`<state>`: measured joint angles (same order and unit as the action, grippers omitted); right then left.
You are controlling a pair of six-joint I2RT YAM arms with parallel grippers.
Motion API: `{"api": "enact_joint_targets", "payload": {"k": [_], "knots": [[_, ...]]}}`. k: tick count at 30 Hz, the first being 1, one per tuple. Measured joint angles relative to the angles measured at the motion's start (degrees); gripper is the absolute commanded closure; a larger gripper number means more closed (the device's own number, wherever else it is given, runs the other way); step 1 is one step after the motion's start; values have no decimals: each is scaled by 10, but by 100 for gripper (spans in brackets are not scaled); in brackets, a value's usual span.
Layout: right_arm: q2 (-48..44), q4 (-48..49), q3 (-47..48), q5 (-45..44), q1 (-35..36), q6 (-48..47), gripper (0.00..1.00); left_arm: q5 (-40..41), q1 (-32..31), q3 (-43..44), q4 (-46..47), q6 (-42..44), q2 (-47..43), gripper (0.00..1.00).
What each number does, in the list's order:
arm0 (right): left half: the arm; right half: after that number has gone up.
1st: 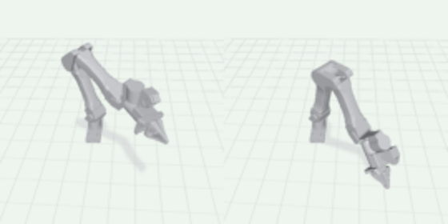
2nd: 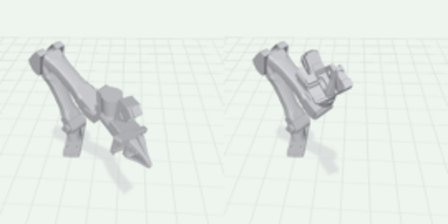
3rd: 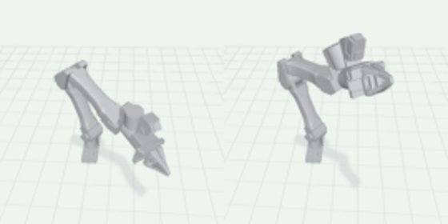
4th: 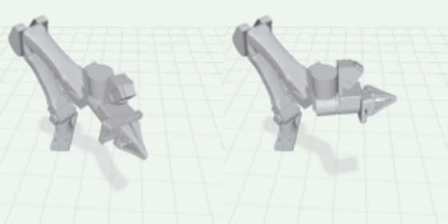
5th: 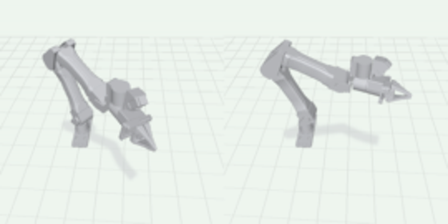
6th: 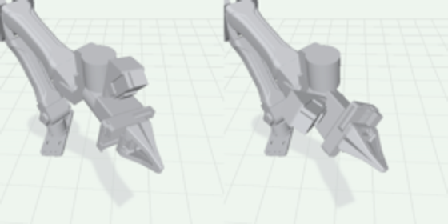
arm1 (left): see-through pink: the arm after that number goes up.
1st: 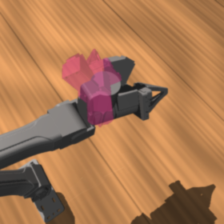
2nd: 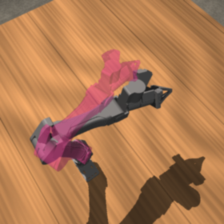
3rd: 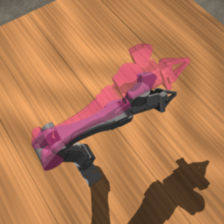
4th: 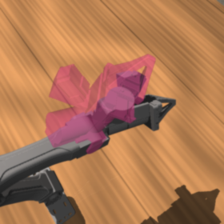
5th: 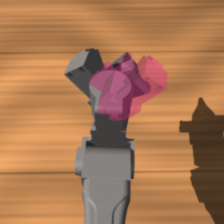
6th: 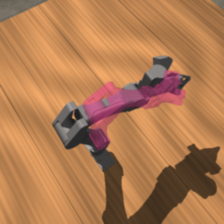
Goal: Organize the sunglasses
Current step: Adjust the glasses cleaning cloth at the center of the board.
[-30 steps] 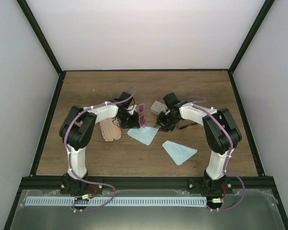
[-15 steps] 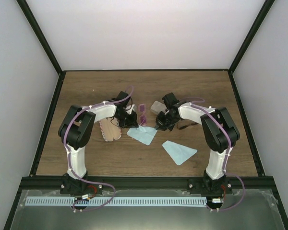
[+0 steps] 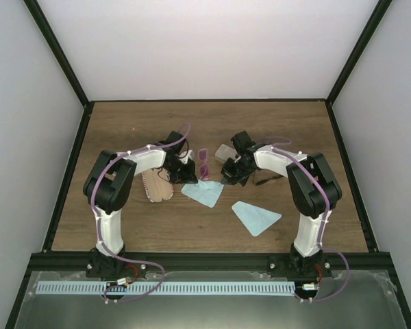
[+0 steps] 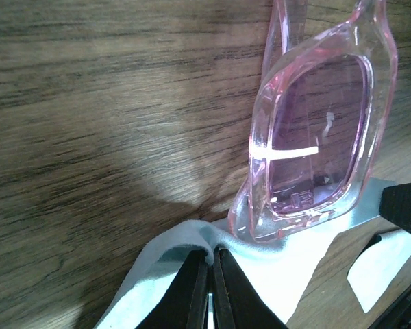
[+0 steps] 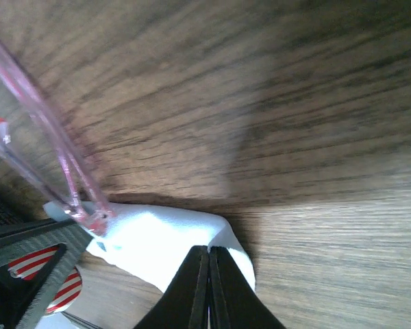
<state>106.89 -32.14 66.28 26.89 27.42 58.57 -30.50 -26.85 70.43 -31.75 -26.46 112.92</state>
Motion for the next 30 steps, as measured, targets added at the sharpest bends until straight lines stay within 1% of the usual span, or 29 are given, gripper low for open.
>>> {"api": "enact_joint_targets", "payload": {"k": [10, 18, 23, 30], "knots": [[-4, -10, 43, -22, 0, -40, 99, -14, 0, 4, 0, -11, -5, 96], [-4, -8, 54, -26, -22, -66, 99, -18, 1, 24, -3, -19, -5, 96], [-4, 0, 54, -19, -26, -67, 99, -20, 2, 34, -5, -21, -5, 96], [-9, 14, 41, 16, -26, -66, 99, -22, 6, 37, -11, -22, -6, 96]]}}
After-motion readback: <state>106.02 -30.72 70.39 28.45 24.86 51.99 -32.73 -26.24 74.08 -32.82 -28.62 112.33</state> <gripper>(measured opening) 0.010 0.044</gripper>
